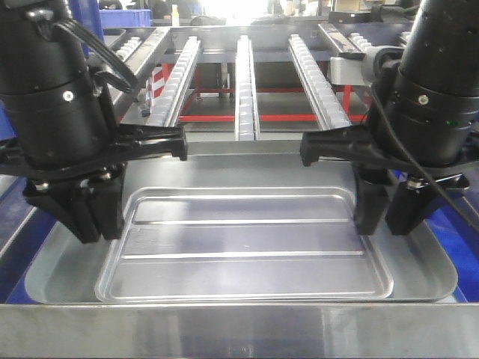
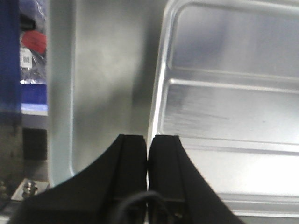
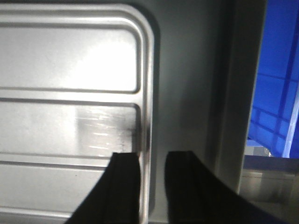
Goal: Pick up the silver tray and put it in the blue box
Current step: 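Lower both open grippers onto opposite side rims of the silver tray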
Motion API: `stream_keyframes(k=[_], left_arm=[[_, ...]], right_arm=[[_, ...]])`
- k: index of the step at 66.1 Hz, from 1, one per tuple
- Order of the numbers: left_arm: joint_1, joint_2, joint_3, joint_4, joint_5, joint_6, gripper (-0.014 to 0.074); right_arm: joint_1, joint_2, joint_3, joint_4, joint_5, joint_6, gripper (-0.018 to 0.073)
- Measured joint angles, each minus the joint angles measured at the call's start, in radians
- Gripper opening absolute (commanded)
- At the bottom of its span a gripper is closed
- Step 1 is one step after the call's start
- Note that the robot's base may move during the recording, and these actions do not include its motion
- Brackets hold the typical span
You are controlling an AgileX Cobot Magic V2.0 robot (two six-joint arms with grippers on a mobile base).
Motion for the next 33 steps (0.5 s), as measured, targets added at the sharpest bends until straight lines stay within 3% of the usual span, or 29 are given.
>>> stream_keyframes(k=[5,11,21,33], left_arm=[[0.000,0.018,0.000,-0.011,0.000,0.000,0.0239],[0.000,0.028,0.000,-0.031,0.000,0.000,0.0323],[0.000,0.030,-0.008,-0.031,0.005,0.000,0.0307],[0.000,0.030,-0.013,0.023,-0.007,0.000,0.0262]], right_arm=[[0.002,0.000,0.000,0.000,0.001,0.000,0.0364],[0.002,0.000,0.000,0.000,0.002,0.000,0.0364],[0.002,0.000,0.000,0.000,0.002,-0.002,0.0364],[0.002,0.000,0.000,0.000,-0.011,-0.002,0.0364]])
